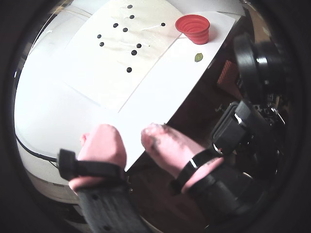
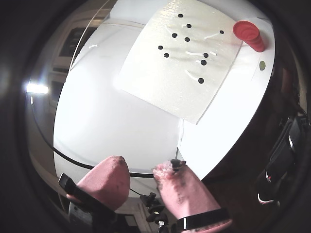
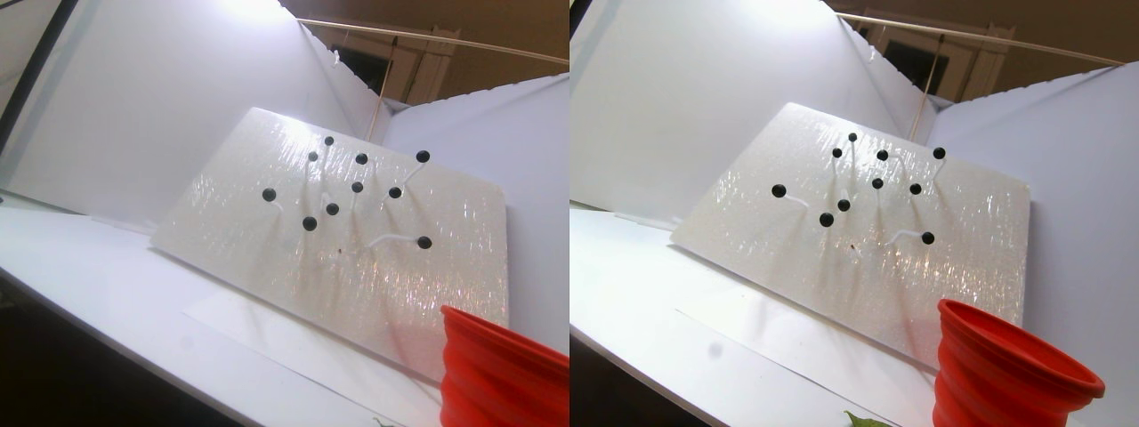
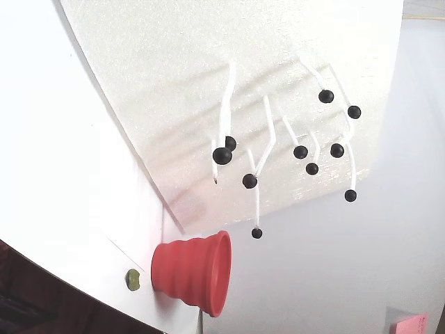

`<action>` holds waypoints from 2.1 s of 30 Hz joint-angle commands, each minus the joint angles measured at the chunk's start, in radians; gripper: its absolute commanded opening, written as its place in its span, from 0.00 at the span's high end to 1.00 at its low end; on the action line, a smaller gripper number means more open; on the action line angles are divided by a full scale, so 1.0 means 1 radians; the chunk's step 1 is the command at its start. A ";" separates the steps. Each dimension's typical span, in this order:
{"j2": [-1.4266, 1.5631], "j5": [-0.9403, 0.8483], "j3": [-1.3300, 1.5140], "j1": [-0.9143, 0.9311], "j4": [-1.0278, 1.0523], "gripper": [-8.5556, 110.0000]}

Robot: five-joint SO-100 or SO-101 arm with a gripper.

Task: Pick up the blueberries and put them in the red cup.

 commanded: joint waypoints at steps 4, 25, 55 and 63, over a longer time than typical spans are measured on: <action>-0.018 -0.005 0.005 -0.006 0.006 0.84; -0.009 -0.002 -0.008 0.000 -0.014 0.84; -0.158 -0.439 0.051 0.006 -0.143 0.83; -0.187 -0.609 0.097 0.025 -0.164 0.82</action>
